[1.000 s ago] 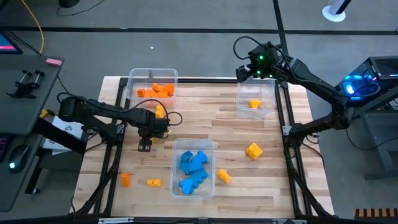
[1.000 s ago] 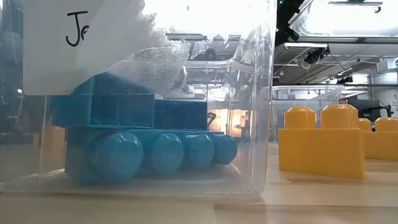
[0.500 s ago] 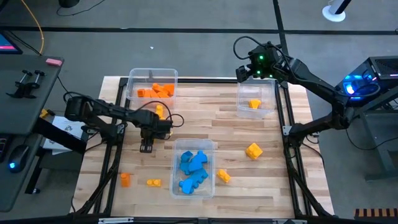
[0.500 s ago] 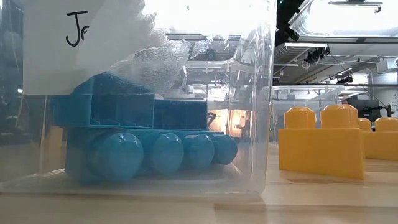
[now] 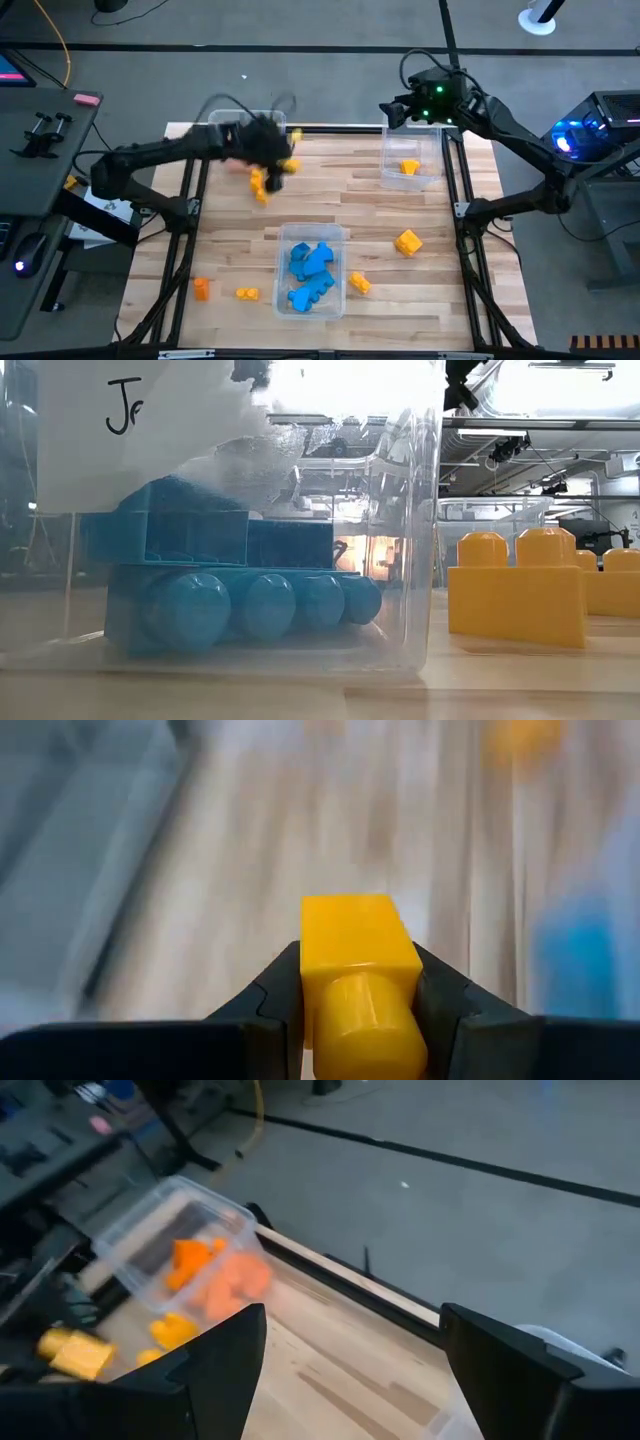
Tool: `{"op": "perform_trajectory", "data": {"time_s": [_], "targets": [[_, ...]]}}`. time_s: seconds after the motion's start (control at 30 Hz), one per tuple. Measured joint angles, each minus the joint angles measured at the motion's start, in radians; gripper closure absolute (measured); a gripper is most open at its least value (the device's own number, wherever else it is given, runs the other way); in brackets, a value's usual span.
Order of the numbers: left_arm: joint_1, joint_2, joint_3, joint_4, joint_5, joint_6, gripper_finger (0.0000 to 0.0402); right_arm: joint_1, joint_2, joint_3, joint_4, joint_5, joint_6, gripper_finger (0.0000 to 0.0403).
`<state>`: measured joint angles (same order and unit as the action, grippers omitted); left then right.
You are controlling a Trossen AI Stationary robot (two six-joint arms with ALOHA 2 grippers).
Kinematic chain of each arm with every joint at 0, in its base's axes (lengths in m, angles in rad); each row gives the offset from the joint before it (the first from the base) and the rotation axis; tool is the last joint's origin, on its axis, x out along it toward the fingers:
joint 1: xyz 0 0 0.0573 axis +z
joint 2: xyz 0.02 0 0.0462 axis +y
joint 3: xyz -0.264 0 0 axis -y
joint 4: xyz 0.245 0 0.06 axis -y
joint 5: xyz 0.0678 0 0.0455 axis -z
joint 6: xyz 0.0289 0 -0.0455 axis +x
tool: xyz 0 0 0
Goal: Sort blocks
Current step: Put the yellow game piece into the top right transparent bin
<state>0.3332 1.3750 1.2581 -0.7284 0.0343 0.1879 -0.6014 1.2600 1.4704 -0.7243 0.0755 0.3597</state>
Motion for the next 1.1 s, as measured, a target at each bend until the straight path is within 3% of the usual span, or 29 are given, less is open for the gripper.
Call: {"op": "perform_trajectory", "data": {"time_s": [0.1, 0.17, 0.3, 0.57, 0.73, 0.87, 1.0, 1.1], "targets": [[0.027, 0.062, 0.082, 0.245, 0.105, -0.039, 0.0306, 0.000, -0.011, 0.000, 0.001, -0.004, 0.013, 0.0107], [0.022, 0.140, 0.140, 0.324, 0.159, -0.053, 0.0306, 0.000, -0.011, 0.000, 0.005, -0.005, 0.025, 0.0107], [-0.015, 0.335, 0.246, 0.424, 0.171, -0.047, 0.0306, 0.000, -0.011, 0.000, 0.047, 0.002, 0.021, 0.0107], [-0.049, 0.679, 0.459, 0.836, 0.171, -0.107, 0.0296, 0.000, -0.011, 0.000, 0.221, 0.028, -0.001, 0.0107], [-0.047, 0.844, 0.620, 0.836, 0.167, -0.106, 0.0284, 0.000, -0.011, 0.000, 0.279, 0.026, -0.002, 0.0107], [-0.055, 0.929, 0.728, 0.817, 0.165, -0.105, 0.0253, 0.000, -0.011, 0.000, 0.283, 0.024, -0.002, 0.0107], [-0.057, 0.931, 0.789, 0.792, 0.162, -0.098, 0.0214, 0.000, -0.012, 0.000, 0.283, 0.024, -0.004, 0.0107], [-0.051, 0.894, 0.810, 0.631, 0.095, -0.047, 0.0194, 0.000, -0.027, 0.000, 0.279, 0.024, -0.044, 0.0107]]}}
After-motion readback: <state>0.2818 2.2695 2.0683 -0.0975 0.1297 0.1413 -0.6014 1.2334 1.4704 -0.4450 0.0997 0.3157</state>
